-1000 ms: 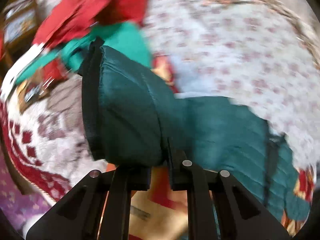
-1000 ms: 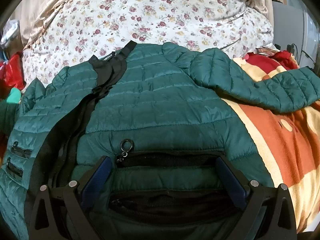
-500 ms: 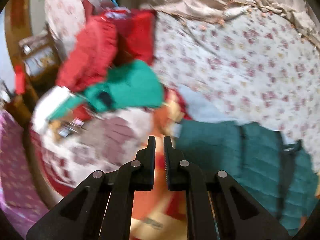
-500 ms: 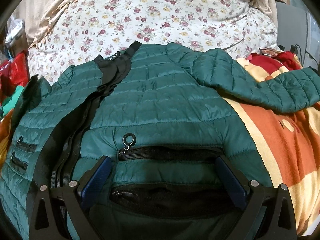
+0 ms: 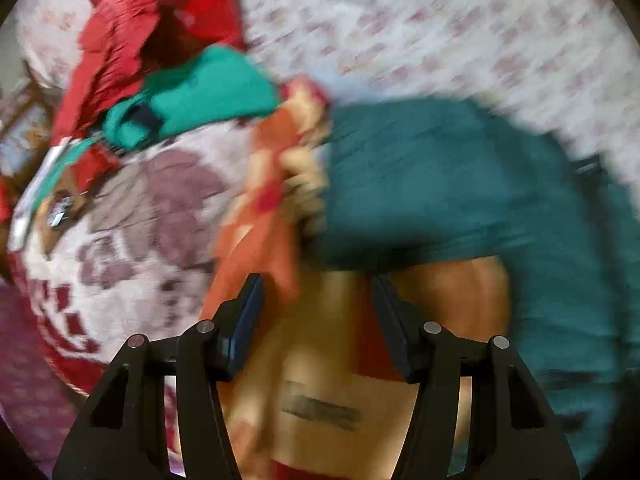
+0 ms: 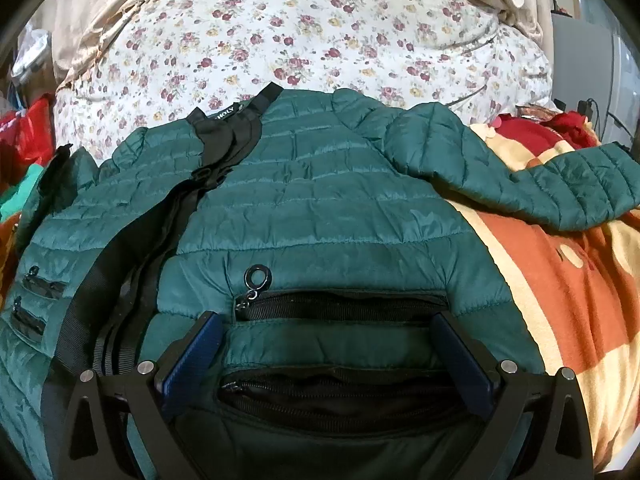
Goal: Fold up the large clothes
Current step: 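Lift the sleeve with the left tool and fold it across the jacket body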
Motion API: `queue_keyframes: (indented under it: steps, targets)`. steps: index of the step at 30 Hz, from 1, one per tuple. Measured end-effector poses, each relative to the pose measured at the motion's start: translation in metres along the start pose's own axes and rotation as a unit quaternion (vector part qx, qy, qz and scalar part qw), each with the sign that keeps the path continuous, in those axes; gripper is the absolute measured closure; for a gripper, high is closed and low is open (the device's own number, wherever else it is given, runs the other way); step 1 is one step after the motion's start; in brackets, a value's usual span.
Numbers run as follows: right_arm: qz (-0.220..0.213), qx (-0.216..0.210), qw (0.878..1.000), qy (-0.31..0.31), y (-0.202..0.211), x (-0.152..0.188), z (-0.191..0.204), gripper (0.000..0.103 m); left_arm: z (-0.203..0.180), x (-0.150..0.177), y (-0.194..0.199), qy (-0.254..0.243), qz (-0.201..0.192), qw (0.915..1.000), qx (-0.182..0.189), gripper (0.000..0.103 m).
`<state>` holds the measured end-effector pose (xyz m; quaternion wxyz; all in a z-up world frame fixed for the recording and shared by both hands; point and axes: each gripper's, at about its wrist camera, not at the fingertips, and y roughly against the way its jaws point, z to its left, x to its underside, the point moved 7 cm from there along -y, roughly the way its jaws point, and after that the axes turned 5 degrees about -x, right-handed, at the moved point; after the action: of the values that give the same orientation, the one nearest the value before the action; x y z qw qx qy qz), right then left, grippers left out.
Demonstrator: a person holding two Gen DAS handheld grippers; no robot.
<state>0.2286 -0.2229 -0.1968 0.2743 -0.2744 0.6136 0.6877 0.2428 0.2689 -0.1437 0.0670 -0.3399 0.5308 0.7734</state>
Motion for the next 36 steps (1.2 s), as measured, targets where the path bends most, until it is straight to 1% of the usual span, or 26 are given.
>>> queue_keyframes:
  steps: [1,2,3,5,6,7,8,9,10,12,13,15,17,19,22,25,27,29,30,31,32,33,34,36]
  targets:
    - [0.0,0.001,1.0,0.0,-0.001,0.0,0.0,0.0,0.014,0.002,-0.015,0.008,0.004,0.9993,-0.036,0.05]
    - [0.0,0.002,1.0,0.001,-0.001,0.0,0.0,0.0,0.028,0.003,-0.025,0.022,0.011,0.998,-0.059,0.052]
    - [0.0,0.003,1.0,0.002,-0.001,0.0,0.0,0.0,0.048,0.005,-0.037,0.049,0.024,0.9951,-0.082,0.052]
    - [0.001,0.007,1.0,0.004,-0.003,0.0,0.001,0.0,0.086,0.007,-0.046,0.103,0.039,0.989,-0.099,0.052]
    - [0.001,0.008,1.0,0.005,-0.003,-0.001,0.001,0.0,0.101,0.007,-0.044,0.125,0.038,0.9869,-0.095,0.052]
    - [0.001,0.01,1.0,0.006,-0.004,-0.001,0.002,0.0,0.11,0.006,-0.04,0.136,0.034,0.9863,-0.087,0.053]
    - [0.001,0.01,1.0,0.006,-0.004,0.0,0.002,0.0,0.118,0.005,-0.031,0.141,0.028,0.987,-0.071,0.053]
    - [0.0,0.01,1.0,0.006,-0.004,0.0,0.002,0.0,0.119,0.004,-0.024,0.141,0.023,0.9881,-0.059,0.053]
    - [0.0,0.011,1.0,0.006,-0.004,0.0,0.002,0.0,0.116,0.002,-0.012,0.135,0.012,0.99,-0.038,0.052]
    - [0.0,0.011,1.0,0.007,-0.004,0.0,0.001,0.0,0.1,-0.001,0.008,0.11,-0.005,0.9939,-0.001,0.052]
    - [0.0,0.011,1.0,0.007,-0.004,0.0,0.001,0.0,0.084,-0.003,0.019,0.088,-0.016,0.9958,0.019,0.052]
    - [-0.001,0.012,1.0,0.007,-0.004,0.0,0.001,0.0,0.05,-0.005,0.033,0.042,-0.031,0.9973,0.052,0.046]
    - [-0.001,0.011,1.0,0.007,-0.003,0.0,0.002,0.0,0.005,-0.004,0.045,-0.016,-0.044,0.9956,0.081,0.045]
    - [-0.001,0.011,1.0,0.007,-0.004,0.0,0.002,0.0,-0.034,-0.007,0.048,-0.059,-0.058,0.9923,0.093,0.045]
    - [-0.001,0.011,1.0,0.007,-0.004,0.0,0.002,0.0,-0.076,-0.018,0.041,-0.112,-0.077,0.9866,0.09,0.045]
    - [0.0,0.011,1.0,0.007,-0.004,0.001,0.002,0.0,-0.102,-0.027,0.023,-0.157,-0.087,0.9818,0.063,0.045]
    - [0.0,0.011,1.0,0.007,-0.004,0.001,0.002,0.0,-0.106,-0.036,0.008,-0.168,-0.091,0.9809,0.039,0.045]
    - [0.0,0.013,1.0,0.009,-0.005,0.0,0.002,0.0,-0.104,-0.045,-0.005,-0.152,-0.085,0.9841,0.037,0.045]
    - [0.0,0.013,1.0,0.009,-0.005,0.0,0.002,0.0,-0.103,-0.048,-0.01,-0.143,-0.078,0.9858,0.043,0.047]
    - [0.001,0.014,1.0,0.01,-0.005,0.0,0.002,0.0,-0.1,-0.051,-0.015,-0.131,-0.068,0.9877,0.053,0.054]
    - [0.001,0.016,1.0,0.01,-0.006,-0.001,0.002,0.0,-0.097,-0.053,-0.018,-0.117,-0.051,0.9897,0.066,0.085]
    - [0.002,0.016,1.0,0.011,-0.006,0.0,0.002,0.0,-0.094,-0.053,-0.023,-0.106,-0.03,0.9913,0.072,0.099]
    - [0.002,0.017,1.0,0.011,-0.007,-0.001,0.002,0.0,-0.09,-0.054,-0.023,-0.091,-0.019,0.9925,0.079,0.099]
    - [0.003,0.017,1.0,0.012,-0.007,-0.001,0.002,0.0,-0.082,-0.057,-0.011,-0.063,-0.019,0.9935,0.093,0.099]
